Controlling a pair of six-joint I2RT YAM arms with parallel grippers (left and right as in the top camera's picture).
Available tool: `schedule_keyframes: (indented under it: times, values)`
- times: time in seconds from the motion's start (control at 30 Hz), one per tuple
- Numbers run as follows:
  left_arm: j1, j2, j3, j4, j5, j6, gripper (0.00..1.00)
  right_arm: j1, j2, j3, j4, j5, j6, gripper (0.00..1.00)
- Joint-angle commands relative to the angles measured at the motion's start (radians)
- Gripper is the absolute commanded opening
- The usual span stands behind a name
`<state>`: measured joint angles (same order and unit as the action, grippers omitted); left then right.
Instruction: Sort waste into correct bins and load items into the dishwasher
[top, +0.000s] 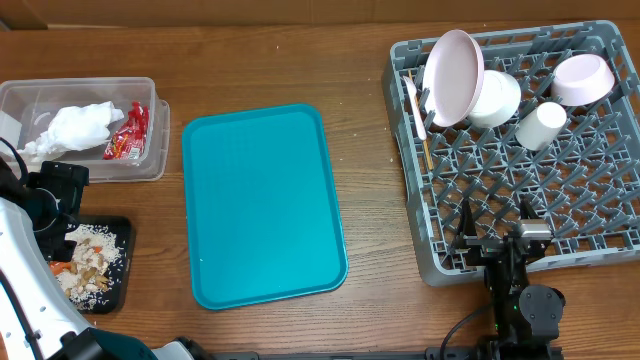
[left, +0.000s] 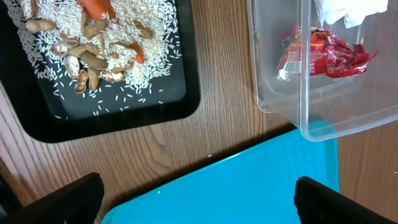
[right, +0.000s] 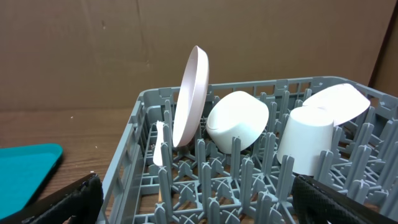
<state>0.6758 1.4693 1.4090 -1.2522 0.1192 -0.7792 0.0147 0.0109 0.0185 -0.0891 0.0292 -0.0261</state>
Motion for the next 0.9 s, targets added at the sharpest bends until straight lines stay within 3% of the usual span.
schedule_keyframes:
  times: [0.0, 0.33, 0.63, 0.87]
  values:
    - [-0.003, 0.003, 0.008, 0.0, -0.007, 0.008, 1.0, 0.006, -0.008, -0.011, 0.007, -0.007, -0.004, 1.0]
    - [-0.003, 0.003, 0.008, 0.0, -0.019, 0.013, 1.0, 0.006, -0.008, -0.011, 0.007, -0.007, -0.004, 1.0]
    - [-0.003, -0.003, 0.007, -0.106, -0.079, 0.114, 1.0, 0.006, -0.008, -0.011, 0.007, -0.007, -0.004, 1.0]
    - [-0.072, -0.118, -0.031, -0.055, -0.075, 0.161, 1.0, 0.006, -0.008, -0.011, 0.007, -0.007, -0.004, 1.0]
